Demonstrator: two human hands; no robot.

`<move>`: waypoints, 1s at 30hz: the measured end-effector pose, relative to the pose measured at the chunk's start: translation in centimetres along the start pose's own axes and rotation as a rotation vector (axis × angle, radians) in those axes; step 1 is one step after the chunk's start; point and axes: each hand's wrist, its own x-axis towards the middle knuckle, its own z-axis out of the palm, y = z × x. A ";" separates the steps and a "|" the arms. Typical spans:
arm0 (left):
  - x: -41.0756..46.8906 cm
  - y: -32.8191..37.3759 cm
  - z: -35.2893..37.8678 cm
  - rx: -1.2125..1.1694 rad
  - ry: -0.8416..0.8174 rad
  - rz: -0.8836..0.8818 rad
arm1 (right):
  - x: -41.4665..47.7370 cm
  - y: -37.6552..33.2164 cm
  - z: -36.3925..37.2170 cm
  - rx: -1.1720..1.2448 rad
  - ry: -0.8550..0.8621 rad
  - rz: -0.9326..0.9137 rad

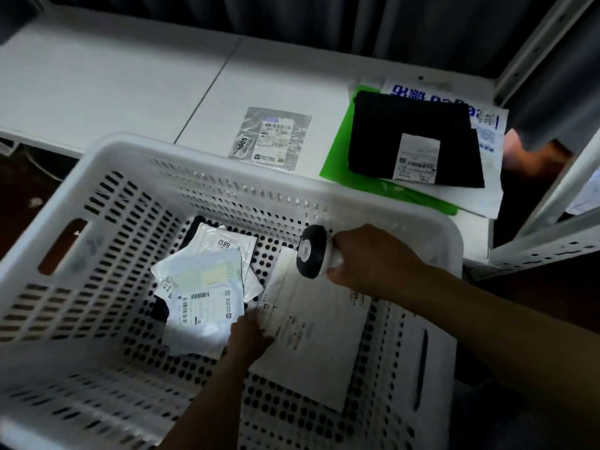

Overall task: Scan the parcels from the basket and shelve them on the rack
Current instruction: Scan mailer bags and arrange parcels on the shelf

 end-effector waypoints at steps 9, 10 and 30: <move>-1.8 1.8 -1.1 -0.204 -0.051 0.098 | -1.1 -0.9 -1.4 -0.018 0.104 -0.057; -2.1 1.9 -1.6 -0.214 -0.030 0.122 | -1.4 -1.0 -1.6 -0.021 0.117 -0.065; -19.5 -1.3 -19.9 -0.792 0.192 0.475 | -7.6 -5.3 -7.7 0.199 0.143 -0.161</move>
